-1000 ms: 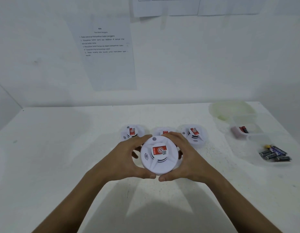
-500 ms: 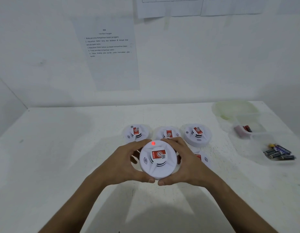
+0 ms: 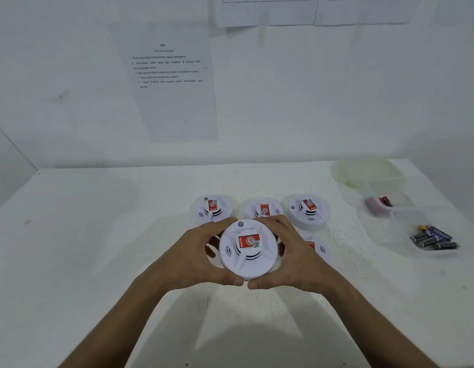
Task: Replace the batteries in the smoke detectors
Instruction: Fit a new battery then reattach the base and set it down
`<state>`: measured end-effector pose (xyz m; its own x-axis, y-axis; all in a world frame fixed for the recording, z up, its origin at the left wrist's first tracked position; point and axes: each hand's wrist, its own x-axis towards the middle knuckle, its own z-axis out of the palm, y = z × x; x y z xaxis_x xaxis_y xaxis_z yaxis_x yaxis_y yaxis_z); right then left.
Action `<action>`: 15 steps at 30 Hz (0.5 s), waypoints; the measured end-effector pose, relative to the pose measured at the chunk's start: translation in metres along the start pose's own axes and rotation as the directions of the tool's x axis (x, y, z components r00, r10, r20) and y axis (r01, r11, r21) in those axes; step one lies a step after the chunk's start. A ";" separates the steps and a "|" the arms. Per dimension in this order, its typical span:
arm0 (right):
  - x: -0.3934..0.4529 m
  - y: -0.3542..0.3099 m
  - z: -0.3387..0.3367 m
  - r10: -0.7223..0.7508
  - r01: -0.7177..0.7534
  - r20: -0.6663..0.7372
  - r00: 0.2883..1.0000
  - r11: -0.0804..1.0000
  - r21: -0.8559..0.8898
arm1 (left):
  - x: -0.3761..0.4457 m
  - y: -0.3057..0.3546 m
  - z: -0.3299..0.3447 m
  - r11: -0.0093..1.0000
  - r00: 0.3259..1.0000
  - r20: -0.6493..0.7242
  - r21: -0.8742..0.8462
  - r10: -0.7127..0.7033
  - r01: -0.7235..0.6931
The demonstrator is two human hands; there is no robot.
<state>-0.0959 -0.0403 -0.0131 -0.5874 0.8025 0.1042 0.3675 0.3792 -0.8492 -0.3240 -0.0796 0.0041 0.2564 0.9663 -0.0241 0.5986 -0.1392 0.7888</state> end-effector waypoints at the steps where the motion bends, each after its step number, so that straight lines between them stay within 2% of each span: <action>1: 0.000 0.000 0.000 0.001 -0.001 -0.002 1.000 1.000 -0.001 | 0.000 0.001 0.000 1.000 1.000 0.003 -0.005 0.003 -0.003; 9: -0.001 0.002 0.002 0.008 -0.008 -0.001 1.000 1.000 0.013 | -0.001 -0.002 0.000 1.000 1.000 -0.003 0.000 -0.001 0.001; 15: 0.000 0.007 0.009 0.022 -0.021 -0.054 0.998 1.000 0.023 | -0.002 -0.006 0.000 0.999 0.999 -0.032 0.041 -0.005 0.006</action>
<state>-0.1003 -0.0417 -0.0238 -0.5396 0.8343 0.1133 0.3630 0.3519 -0.8628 -0.3286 -0.0803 -0.0006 0.2293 0.9733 -0.0084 0.6309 -0.1420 0.7627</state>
